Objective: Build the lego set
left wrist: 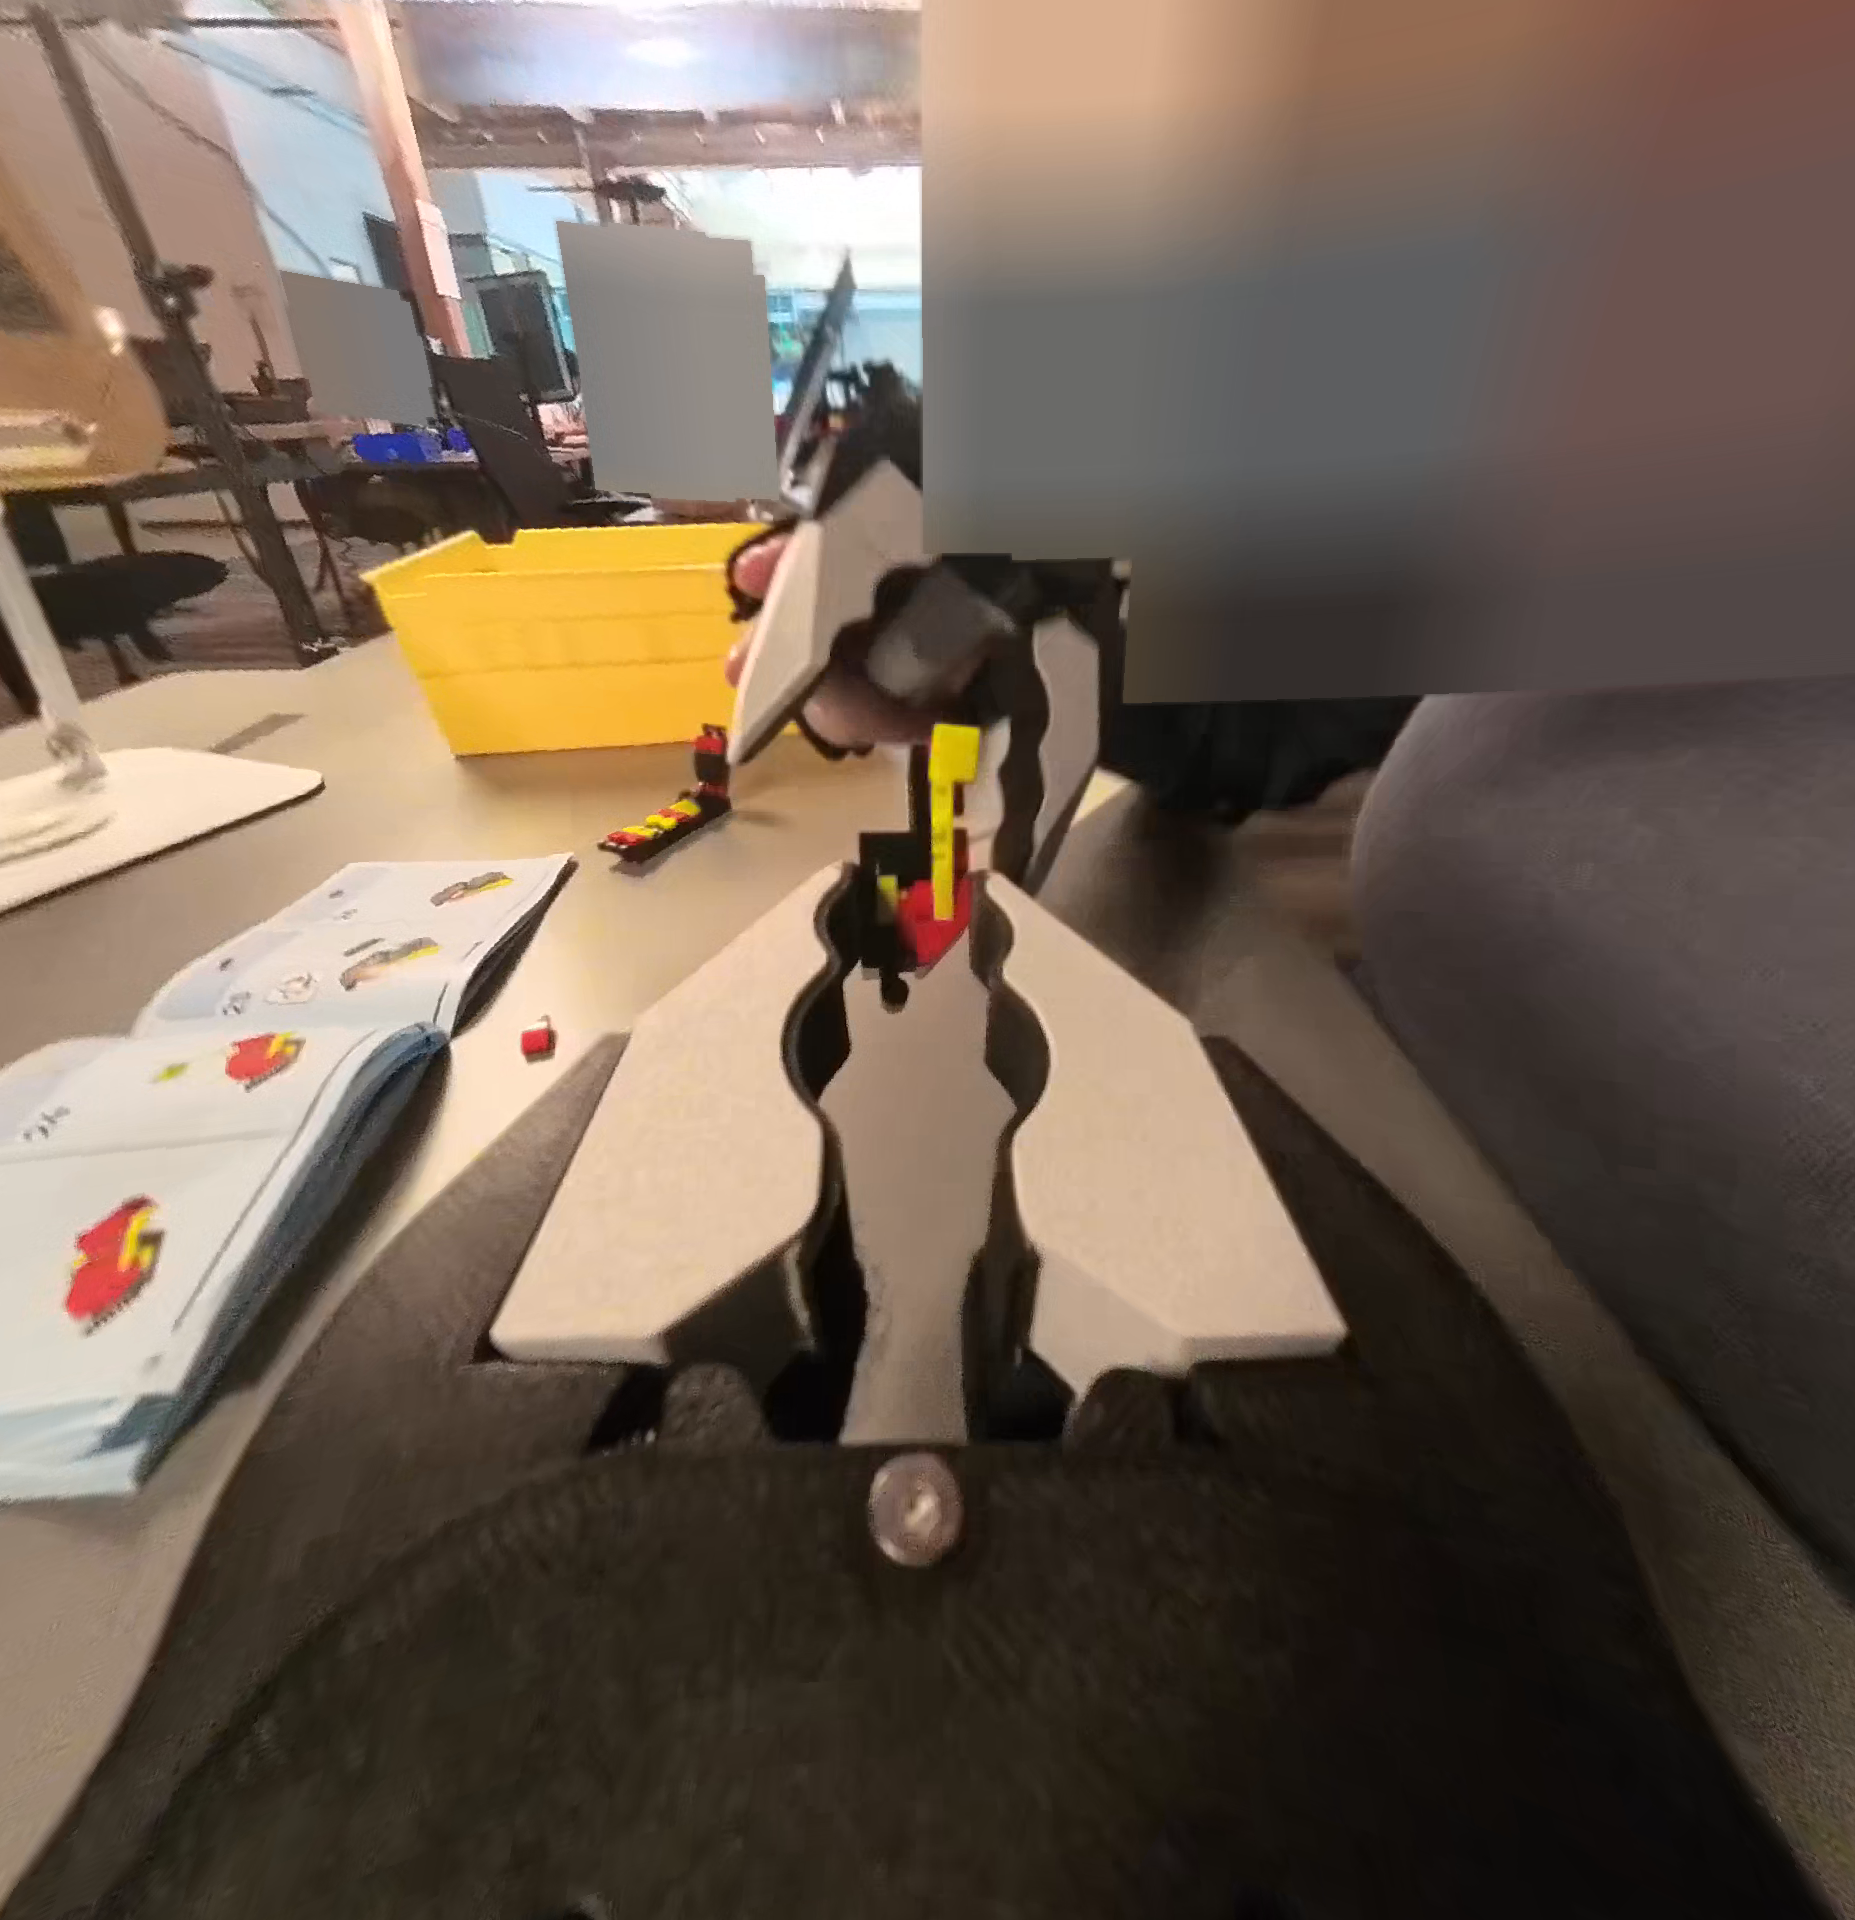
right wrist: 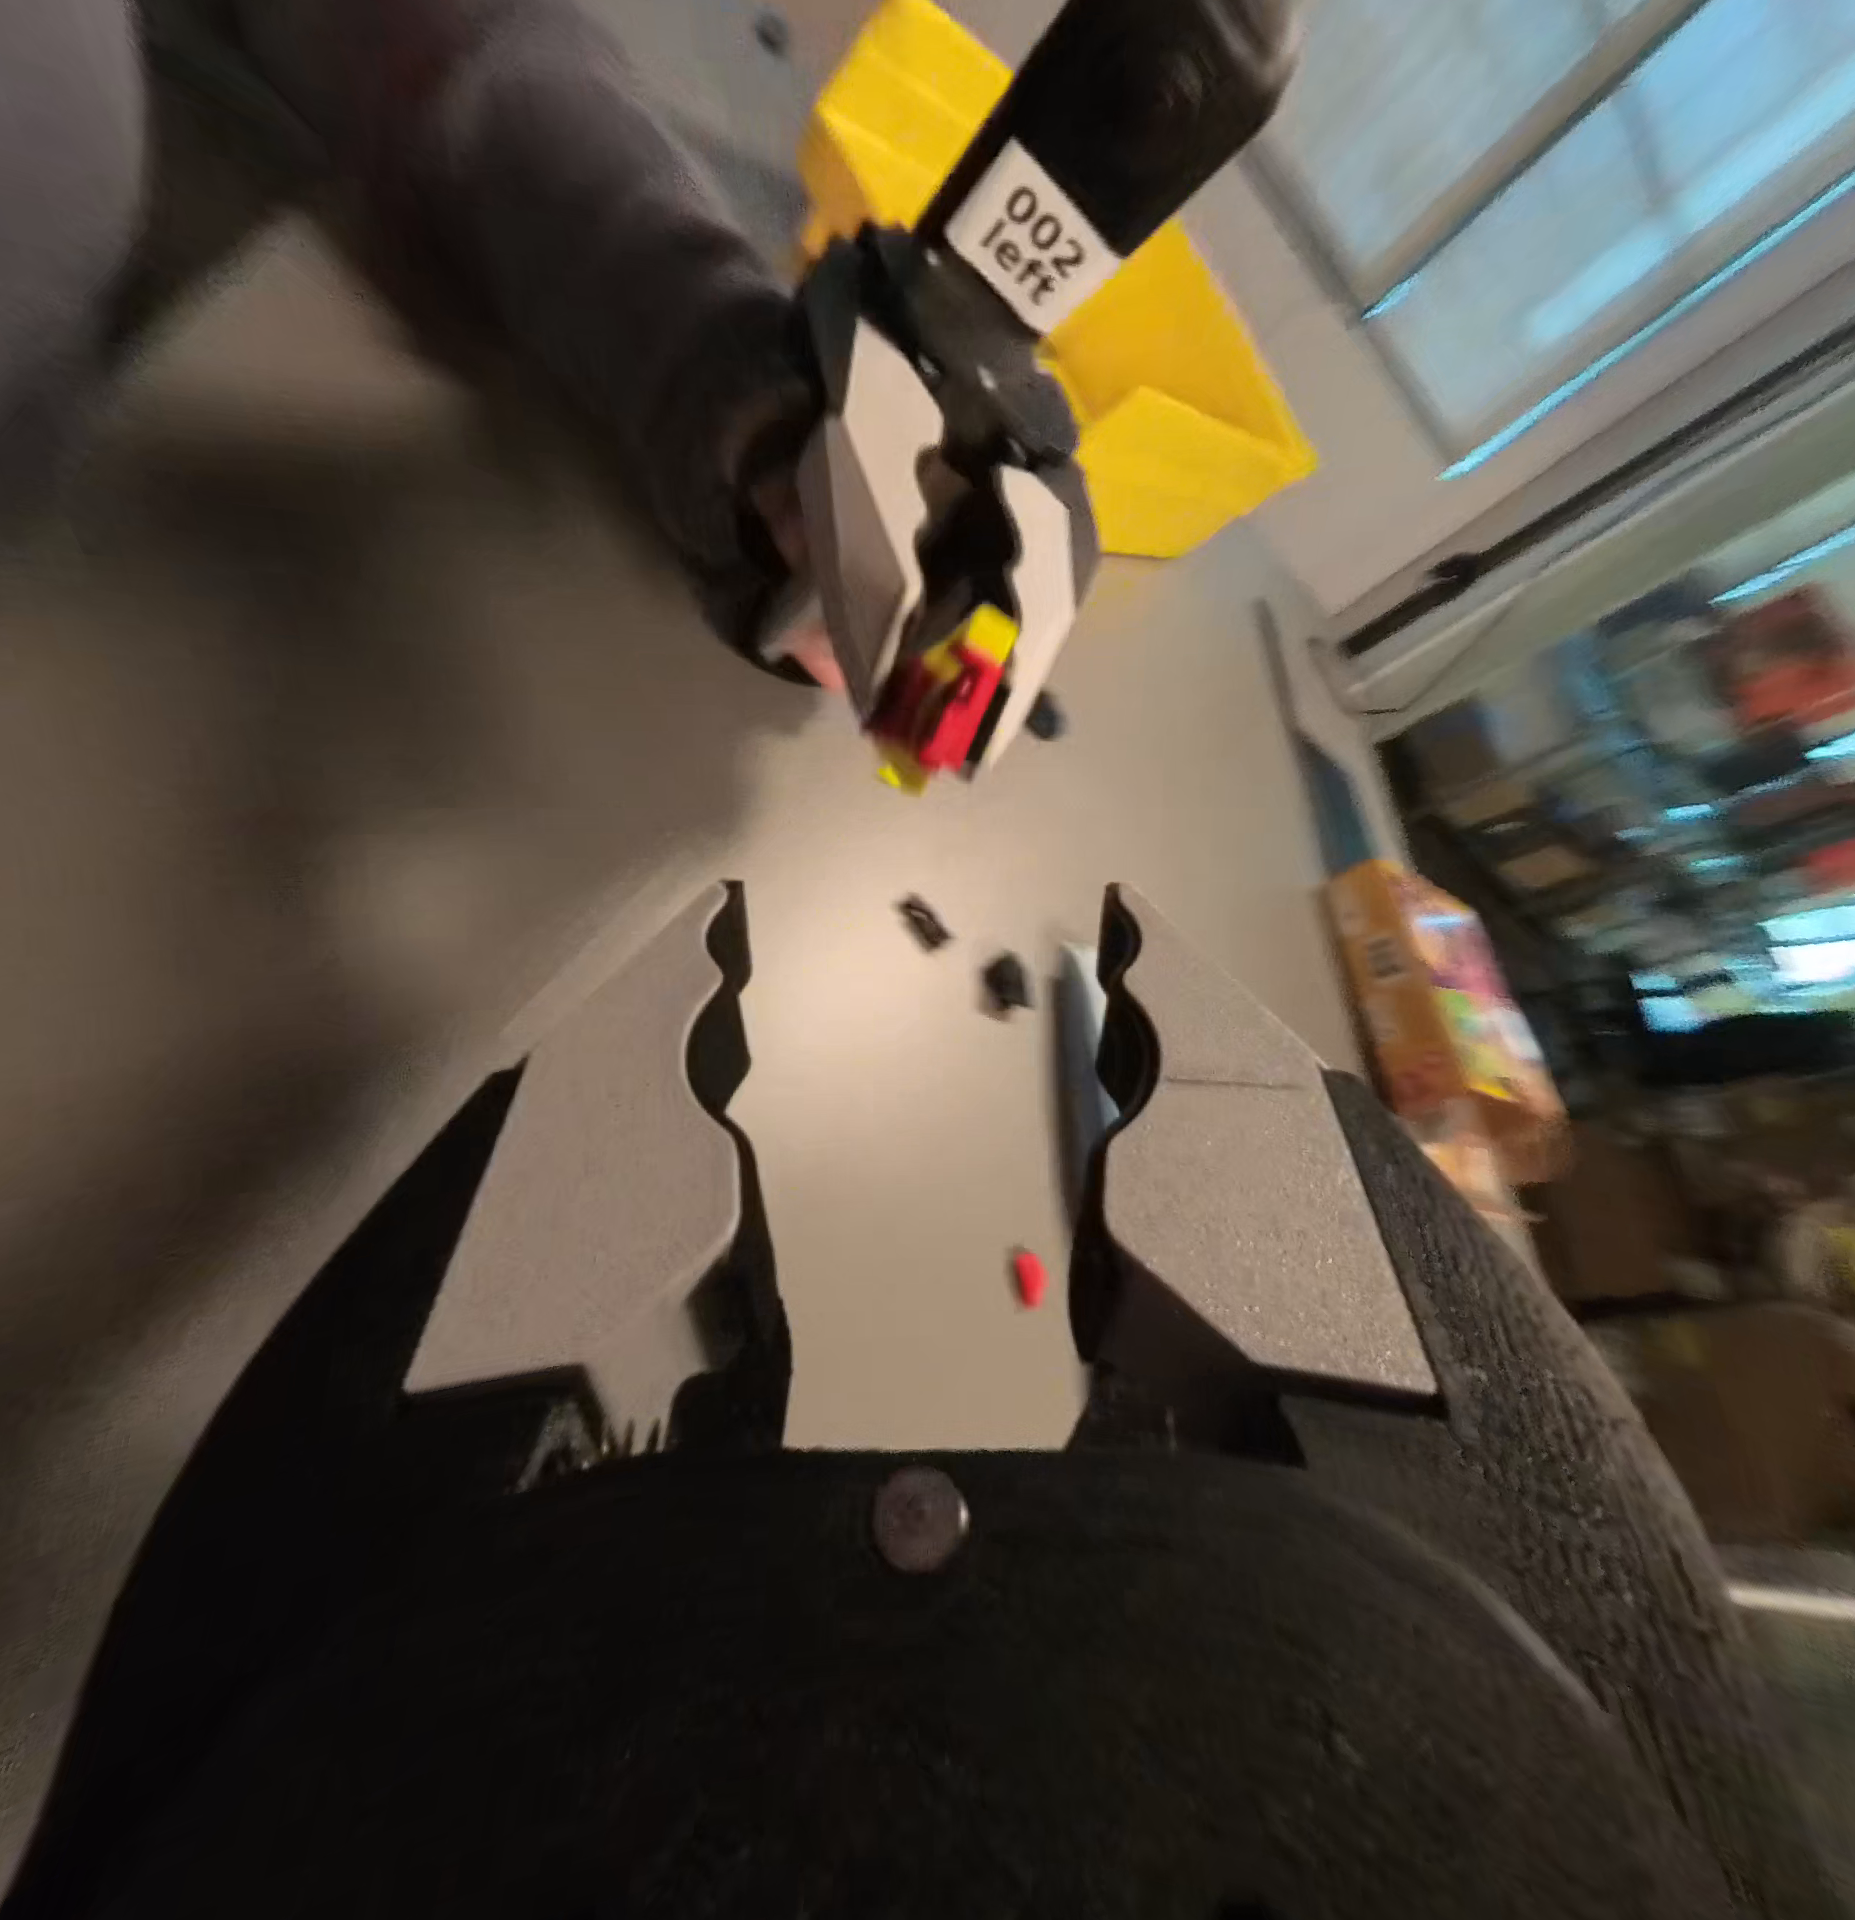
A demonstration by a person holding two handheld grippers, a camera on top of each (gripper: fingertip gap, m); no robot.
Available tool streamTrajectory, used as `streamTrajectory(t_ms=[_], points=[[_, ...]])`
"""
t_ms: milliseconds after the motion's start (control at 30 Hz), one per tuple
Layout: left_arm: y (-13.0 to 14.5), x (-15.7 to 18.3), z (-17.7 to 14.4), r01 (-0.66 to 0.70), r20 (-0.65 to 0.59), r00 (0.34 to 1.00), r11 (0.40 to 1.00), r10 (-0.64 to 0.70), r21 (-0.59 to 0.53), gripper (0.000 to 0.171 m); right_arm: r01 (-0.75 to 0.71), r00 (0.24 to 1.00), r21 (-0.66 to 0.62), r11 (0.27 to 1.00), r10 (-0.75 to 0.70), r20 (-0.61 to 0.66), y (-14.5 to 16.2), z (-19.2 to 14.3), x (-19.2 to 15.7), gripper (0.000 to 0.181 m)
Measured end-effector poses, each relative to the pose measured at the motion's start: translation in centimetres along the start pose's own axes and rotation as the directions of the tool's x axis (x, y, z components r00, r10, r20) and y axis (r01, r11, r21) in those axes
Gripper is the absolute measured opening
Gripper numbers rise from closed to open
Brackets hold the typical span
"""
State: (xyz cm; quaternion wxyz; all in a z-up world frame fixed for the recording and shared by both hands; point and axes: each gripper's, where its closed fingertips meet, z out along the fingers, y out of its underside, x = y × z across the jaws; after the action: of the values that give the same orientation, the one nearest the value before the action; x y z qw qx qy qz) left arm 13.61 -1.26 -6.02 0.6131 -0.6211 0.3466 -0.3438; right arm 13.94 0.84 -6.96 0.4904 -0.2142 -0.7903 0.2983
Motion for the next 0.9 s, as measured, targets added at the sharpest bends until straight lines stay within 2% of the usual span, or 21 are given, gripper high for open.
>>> streamTrajectory(t_ms=[100,200,333,433,600,700,833,900], points=[[-1.0,-1.2,-1.0,0.165,-0.021,0.986,0.982,-0.164,0.088,0.019,0.149,0.964,0.006,0.989,-0.143,-0.225,1.5,0.3,1.6,0.066],[-1.5,-2.3,-1.7,0.283,-0.05,0.959,0.948,-0.278,0.147,0.019,0.18,0.919,0.106,0.978,-0.129,-0.371,1.4,0.4,1.8,0.06],[-2.0,-3.6,-2.7,0.417,-0.101,0.909,0.881,-0.405,0.223,0.019,0.232,0.887,0.081,0.969,-0.177,-0.426,1.4,1.7,2.5,0.06],[-2.1,-4.2,-3.1,0.46,-0.111,0.888,0.852,-0.446,0.251,0.019,0.238,0.88,0.091,0.967,-0.175,-0.441,1.6,2.4,3.4,0.06],[-1.8,-5.6,-3.2,0.48,-0.029,0.87,0.832,-0.492,0.28,0.019,0.271,0.878,0.135,0.953,-0.187,-0.44,1.4,3.8,4.5,0.06],[-1.7,-7.8,-4.4,0.552,0.023,0.799,0.749,-0.601,0.366,0.019,0.295,0.884,0.16,0.942,-0.206,-0.419,1.4,4.9,4.8,0.06],[-2.0,-10.1,-6.9,0.656,-0.059,0.676,0.564,-0.734,0.503,0.019,0.325,0.883,0.183,0.928,-0.228,-0.411,1.5,6.5,5.9,0.059],[-2.0,-10.8,-7.7,0.679,-0.102,0.64,0.498,-0.762,0.54,0.019,0.345,0.876,0.186,0.92,-0.245,-0.415,1.6,7.5,6.6,0.059]])
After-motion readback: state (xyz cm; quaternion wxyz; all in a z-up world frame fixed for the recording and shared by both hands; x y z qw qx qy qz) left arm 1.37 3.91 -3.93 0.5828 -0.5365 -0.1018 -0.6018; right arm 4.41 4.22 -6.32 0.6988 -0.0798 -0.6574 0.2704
